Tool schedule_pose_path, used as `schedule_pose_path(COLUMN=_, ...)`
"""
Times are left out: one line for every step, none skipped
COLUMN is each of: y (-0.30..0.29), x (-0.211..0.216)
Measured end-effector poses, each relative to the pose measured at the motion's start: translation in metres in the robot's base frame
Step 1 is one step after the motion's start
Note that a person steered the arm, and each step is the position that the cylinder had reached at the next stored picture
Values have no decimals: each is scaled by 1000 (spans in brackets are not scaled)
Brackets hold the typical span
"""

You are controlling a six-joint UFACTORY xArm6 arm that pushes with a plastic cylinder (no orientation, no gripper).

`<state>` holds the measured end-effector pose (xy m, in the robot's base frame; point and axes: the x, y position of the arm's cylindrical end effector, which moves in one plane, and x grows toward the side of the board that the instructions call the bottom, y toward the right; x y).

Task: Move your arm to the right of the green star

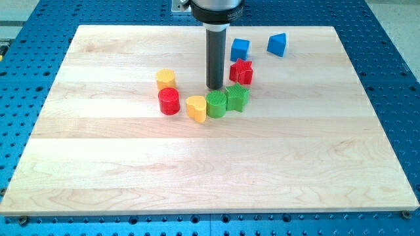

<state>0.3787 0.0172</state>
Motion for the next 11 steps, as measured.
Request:
schedule_pose_path(y=1, x=2)
schedule_pose_path(y=10, x=8)
schedule_pose_path(y=10, x=12)
schedule_pose_path(y=10, x=15)
schedule_pose_path(y=12, x=19)
schedule_pose_path(y=17, x=19)
schedule_pose_path(y=24, x=20)
schedule_pose_path(y=36, x=20)
schedule_pose_path(y=43, x=21)
schedule_pose_path(y=48, x=21)
schedule_pose_path(y=55, x=21)
